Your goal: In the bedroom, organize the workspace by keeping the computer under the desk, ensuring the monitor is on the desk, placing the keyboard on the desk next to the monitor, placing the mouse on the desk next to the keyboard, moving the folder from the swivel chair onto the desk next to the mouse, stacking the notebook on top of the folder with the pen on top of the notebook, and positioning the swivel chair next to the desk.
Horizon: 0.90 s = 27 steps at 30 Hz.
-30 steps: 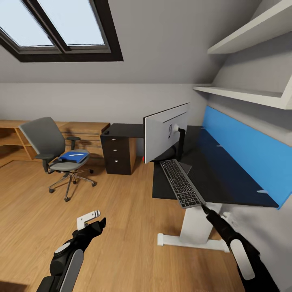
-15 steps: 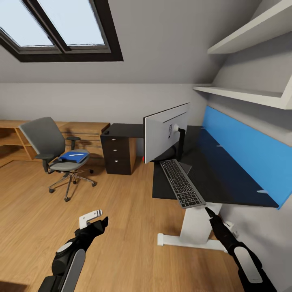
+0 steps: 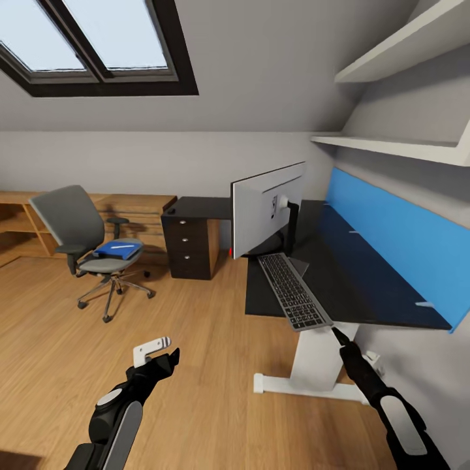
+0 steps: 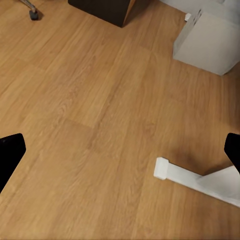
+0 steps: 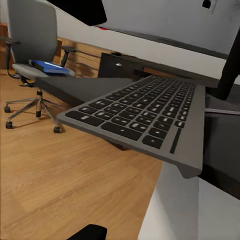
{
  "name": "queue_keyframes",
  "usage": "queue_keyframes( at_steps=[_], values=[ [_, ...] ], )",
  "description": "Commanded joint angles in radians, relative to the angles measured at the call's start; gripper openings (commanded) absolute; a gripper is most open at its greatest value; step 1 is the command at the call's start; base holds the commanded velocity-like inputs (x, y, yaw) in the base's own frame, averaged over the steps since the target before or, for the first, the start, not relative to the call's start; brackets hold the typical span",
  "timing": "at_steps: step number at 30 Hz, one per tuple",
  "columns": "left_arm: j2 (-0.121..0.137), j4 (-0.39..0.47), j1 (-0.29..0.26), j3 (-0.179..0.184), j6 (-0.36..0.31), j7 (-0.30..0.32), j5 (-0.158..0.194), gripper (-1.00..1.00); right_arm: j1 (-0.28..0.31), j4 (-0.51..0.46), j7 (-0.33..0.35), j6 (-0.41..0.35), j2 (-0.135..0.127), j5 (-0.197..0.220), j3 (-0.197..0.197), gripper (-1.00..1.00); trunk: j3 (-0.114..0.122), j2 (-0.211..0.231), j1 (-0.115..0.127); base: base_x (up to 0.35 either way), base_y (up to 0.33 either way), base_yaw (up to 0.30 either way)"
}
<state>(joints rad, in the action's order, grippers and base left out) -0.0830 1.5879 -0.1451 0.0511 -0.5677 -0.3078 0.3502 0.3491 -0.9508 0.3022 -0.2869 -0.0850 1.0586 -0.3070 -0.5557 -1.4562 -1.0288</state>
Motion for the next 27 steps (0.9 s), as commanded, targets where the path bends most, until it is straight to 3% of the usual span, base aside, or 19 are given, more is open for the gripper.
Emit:
queue_keyframes(
  at_steps=[1, 23, 27],
  values=[
    [0.000, 0.001, -0.001, 0.001, -0.003, -0.009, 0.010, 1.00, 0.001, 0.000, 0.010, -0.008, -0.002, 0.008, -0.002, 1.00, -0.004, -0.008, -0.004, 0.000, 0.000, 0.000],
    [0.000, 0.001, -0.001, 0.003, -0.003, -0.010, 0.010, 1.00, 0.001, 0.005, -0.005, -0.009, 0.001, 0.014, -0.002, 1.00, -0.073, -0.162, -0.088, 0.000, 0.000, 0.000],
    [0.000, 0.001, -0.001, 0.003, -0.003, -0.010, 0.010, 1.00, 0.001, 0.006, -0.006, -0.026, 0.005, 0.032, -0.003, 1.00, -0.086, -0.190, -0.104, 0.000, 0.000, 0.000]
  ],
)
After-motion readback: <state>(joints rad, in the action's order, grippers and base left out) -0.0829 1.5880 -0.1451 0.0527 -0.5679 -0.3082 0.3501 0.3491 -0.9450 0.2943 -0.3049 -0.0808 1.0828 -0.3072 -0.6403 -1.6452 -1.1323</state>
